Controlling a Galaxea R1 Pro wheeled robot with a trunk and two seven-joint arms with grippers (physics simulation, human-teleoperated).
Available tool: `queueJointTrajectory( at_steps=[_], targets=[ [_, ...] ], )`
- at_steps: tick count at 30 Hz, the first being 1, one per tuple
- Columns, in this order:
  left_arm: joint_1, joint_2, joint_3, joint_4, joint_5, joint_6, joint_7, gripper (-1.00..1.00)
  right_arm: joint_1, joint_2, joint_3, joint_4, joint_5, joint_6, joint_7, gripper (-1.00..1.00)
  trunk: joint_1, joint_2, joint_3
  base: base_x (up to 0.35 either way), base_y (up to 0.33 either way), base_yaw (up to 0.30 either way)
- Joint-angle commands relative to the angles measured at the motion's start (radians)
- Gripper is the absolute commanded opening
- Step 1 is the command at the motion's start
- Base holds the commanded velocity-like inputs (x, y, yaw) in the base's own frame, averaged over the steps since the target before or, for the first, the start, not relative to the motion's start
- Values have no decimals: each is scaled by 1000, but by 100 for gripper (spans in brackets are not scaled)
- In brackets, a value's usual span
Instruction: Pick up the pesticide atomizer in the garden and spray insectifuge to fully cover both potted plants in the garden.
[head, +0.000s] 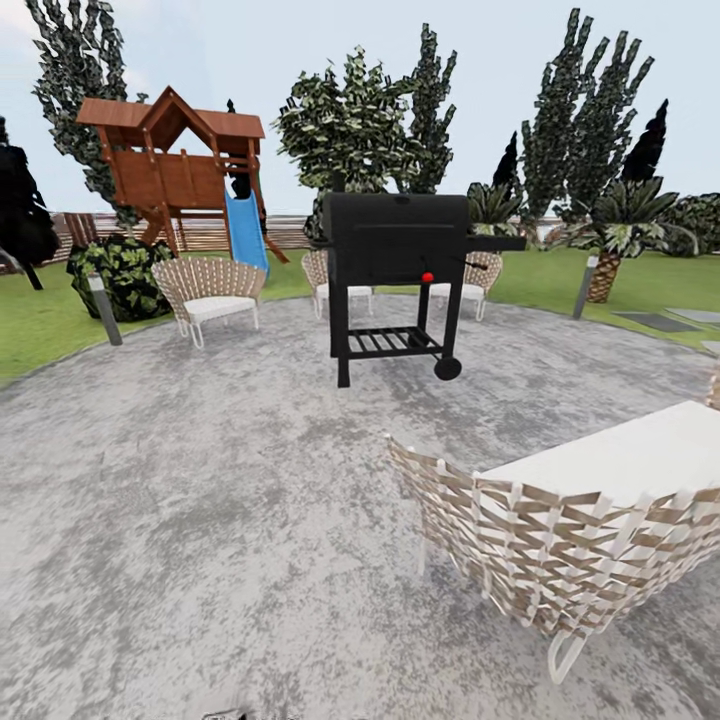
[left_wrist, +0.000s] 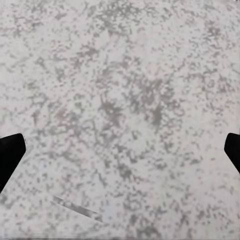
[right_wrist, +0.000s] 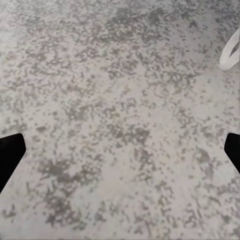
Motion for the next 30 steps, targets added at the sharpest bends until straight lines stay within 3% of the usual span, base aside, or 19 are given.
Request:
queueJointTrajectory(
  at_steps=[1,12,22,30],
  targets=[
    [-1,1,0,0,12,-1,0,100,0,0,1,1,1,-3,0,100,0,0,-2,0,0,173],
    [-1,2,0,-5,19,-8,2,100,-1,0,2,1,1,-3,0,100,0,0,-11,0,24,111],
    [2,15,-1,8,14,-42,4,100,0,1,2,7,4,-3,0,100,0,0,-11,-57,286,3],
    [4,18,-3,10,9,-42,1,100,0,0,2,6,3,-3,1,100,0,0,-11,242,216,0]
  ],
)
